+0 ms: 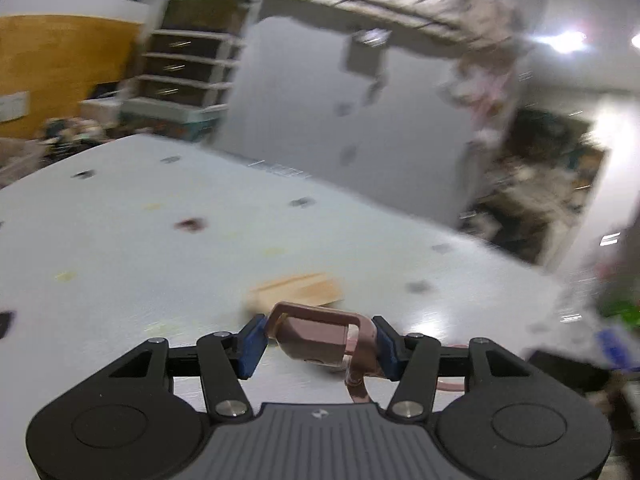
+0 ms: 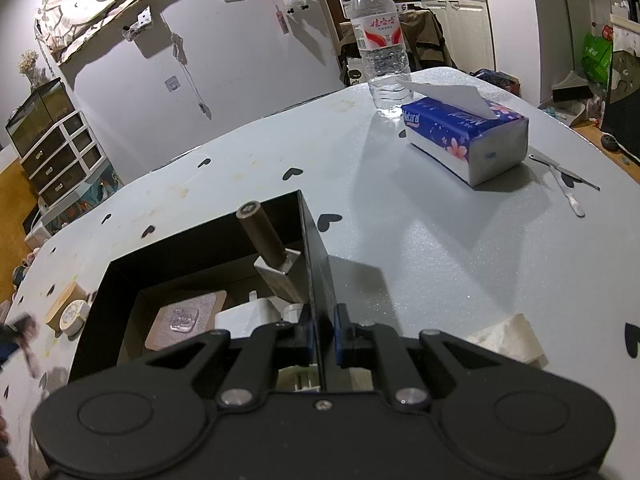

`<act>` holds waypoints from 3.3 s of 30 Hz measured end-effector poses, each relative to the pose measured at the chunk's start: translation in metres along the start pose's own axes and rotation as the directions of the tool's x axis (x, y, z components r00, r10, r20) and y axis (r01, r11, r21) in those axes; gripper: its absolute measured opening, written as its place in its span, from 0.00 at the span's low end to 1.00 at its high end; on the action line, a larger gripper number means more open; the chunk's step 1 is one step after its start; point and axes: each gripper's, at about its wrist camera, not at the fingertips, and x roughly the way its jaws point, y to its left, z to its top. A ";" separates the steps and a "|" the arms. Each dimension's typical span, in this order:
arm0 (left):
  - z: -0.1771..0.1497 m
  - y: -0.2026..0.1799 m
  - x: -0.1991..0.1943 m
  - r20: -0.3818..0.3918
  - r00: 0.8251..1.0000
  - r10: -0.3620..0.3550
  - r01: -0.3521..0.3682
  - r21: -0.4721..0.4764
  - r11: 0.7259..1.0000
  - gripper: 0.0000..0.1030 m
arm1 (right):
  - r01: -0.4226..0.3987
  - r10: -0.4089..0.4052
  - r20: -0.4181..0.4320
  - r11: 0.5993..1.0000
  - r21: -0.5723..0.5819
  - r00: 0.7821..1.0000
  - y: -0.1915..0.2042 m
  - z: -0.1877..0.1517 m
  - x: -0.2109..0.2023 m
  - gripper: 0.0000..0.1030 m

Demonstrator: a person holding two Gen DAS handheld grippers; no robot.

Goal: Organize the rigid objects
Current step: 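Drop the pink clip into the black box with the left gripper, then move the left gripper to the round tape measure and grasp it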

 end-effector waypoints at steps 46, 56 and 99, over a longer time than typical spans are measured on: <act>-0.049 -0.193 0.009 -0.338 0.888 -0.312 0.456 0.552 0.698 1.00 | -0.027 0.027 0.004 1.000 0.013 1.000 -0.004 -0.001 0.000 0.11; -0.049 -0.193 0.003 -0.345 0.886 -0.310 0.457 0.538 0.708 1.00 | -0.027 0.027 0.004 1.000 0.013 1.000 -0.004 -0.001 0.000 0.11; -0.027 -0.028 0.064 -0.251 0.966 0.056 -0.004 0.201 0.980 1.00 | -0.026 0.026 0.003 1.000 0.012 1.000 -0.003 -0.001 0.000 0.11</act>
